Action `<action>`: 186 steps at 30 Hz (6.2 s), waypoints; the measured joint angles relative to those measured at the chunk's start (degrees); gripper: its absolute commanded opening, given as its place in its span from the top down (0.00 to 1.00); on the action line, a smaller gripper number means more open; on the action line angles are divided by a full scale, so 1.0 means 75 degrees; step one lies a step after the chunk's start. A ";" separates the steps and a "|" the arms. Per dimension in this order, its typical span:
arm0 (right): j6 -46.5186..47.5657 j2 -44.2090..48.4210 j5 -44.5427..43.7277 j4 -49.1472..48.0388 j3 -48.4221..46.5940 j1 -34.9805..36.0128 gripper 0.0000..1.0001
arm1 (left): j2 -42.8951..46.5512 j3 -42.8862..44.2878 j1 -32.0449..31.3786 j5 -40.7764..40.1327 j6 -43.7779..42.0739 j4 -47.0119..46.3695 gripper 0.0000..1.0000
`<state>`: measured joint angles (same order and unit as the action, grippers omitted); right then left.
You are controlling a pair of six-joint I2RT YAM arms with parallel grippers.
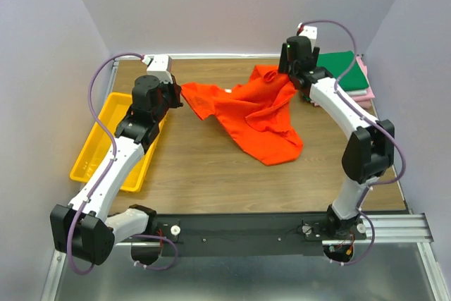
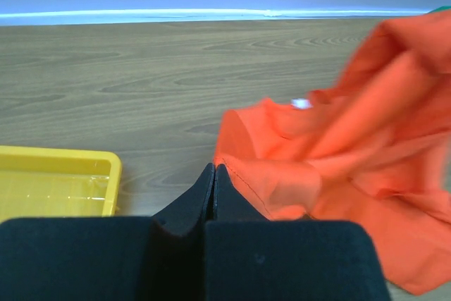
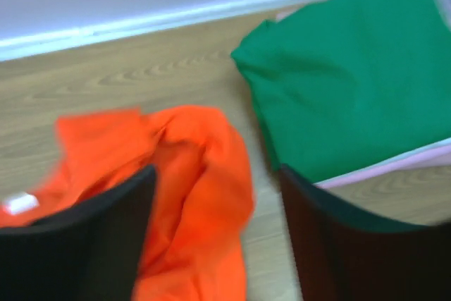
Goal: Fold and stack the t-shirts
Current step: Flatten the tshirt out
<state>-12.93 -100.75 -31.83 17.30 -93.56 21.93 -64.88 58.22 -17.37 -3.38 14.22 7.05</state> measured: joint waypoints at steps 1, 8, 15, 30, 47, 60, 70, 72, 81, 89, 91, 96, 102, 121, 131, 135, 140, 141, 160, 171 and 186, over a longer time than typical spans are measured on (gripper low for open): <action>-0.0026 -0.0265 0.0108 0.0076 0.0061 -0.0096 0.15 | 0.0003 -0.0026 0.0003 0.0000 0.0000 -0.0006 1.00; -0.0839 0.0973 0.1495 0.0102 0.2786 -0.0070 0.20 | -0.0009 -0.0067 0.0006 0.0000 -0.0003 -0.0012 1.00; -0.1740 0.3343 0.2926 -0.0015 0.5619 -0.0032 0.24 | -0.0251 -0.0067 0.0006 0.0026 -0.0006 -0.0003 1.00; -0.2291 0.2652 0.4007 -0.0845 0.7085 -0.0017 0.26 | -0.0321 -0.0067 0.0009 0.0125 -0.0009 0.0023 1.00; -0.1810 0.2393 0.5269 -0.0356 0.6455 -0.0017 1.00 | 0.0029 -0.0073 0.0009 0.0562 -0.0006 0.0055 1.00; -0.1265 0.5176 0.3786 0.2465 0.2530 0.0003 0.93 | 0.0842 -0.0128 0.0006 0.0743 -0.0006 -0.0029 1.00; -0.1215 0.2264 0.2078 0.2640 0.1580 0.0003 0.22 | 0.0685 -0.0131 0.0006 0.0743 -0.0006 -0.0017 1.00; -0.1166 0.1553 0.1862 0.2629 0.1466 0.0003 0.15 | 0.0624 -0.0134 0.0009 0.0743 -0.0009 -0.0015 1.00; -0.1472 0.2072 0.2579 0.2017 0.3497 -0.0006 0.27 | 0.0423 -0.0198 0.0009 0.0877 -0.0009 -0.0006 1.00; -0.2028 0.3279 0.3754 0.1463 0.6819 -0.0006 0.40 | 0.0274 -0.0230 0.0009 0.1061 -0.0006 -0.0009 1.00; -0.2130 0.3550 0.3856 0.1411 0.7090 -0.0003 0.41 | 0.0245 -0.0236 0.0009 0.1075 -0.0006 -0.0009 1.00; -0.2218 0.3593 0.4048 0.0933 0.7204 -0.0003 0.42 | 0.0224 -0.0239 0.0009 0.1075 -0.0006 -0.0009 1.00; -0.2256 0.3223 0.4328 0.0411 0.7414 -0.0003 0.47 | 0.0143 -0.0239 0.0009 0.1070 -0.0009 -0.0009 1.00; -0.2445 0.2879 0.4654 -0.0332 0.7746 0.0085 1.00 | 0.0026 -0.0239 0.0009 0.1070 -0.0009 -0.0006 1.00; -0.2279 0.4870 0.4686 0.0702 0.7367 0.0085 1.00 | -0.0061 -0.0233 0.0009 0.0848 -0.0070 0.0111 1.00; -0.2037 0.5356 0.4278 0.1445 0.5872 0.0087 0.99 | -0.0050 -0.0099 0.0009 0.0510 -0.0117 0.0303 1.00; -0.1693 0.5674 0.3768 0.2110 0.3783 0.0102 1.00 | 0.0233 0.0612 0.0015 0.0315 -0.0122 0.0685 1.00; -0.1638 0.5732 0.3707 0.2189 0.3439 0.0105 1.00 | 0.0303 0.0819 0.0015 0.0303 -0.0122 0.0769 1.00; -0.0848 0.6604 0.3095 0.2495 -0.0568 0.0114 1.00 | 0.2821 0.3535 0.0015 -0.0047 0.0061 0.1084 1.00; -0.0431 0.4141 0.1664 0.2276 0.0659 0.0117 1.00 | 0.0070 0.2967 0.0015 0.0058 0.0201 0.0863 1.00; -0.0321 0.5097 0.1151 0.2090 0.0629 0.0117 1.00 | 0.0699 0.3695 0.0015 0.0044 0.0219 0.0796 1.00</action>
<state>-15.33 -62.52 -23.20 32.97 -88.84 22.81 -59.64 85.93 -17.26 -3.05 15.86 13.02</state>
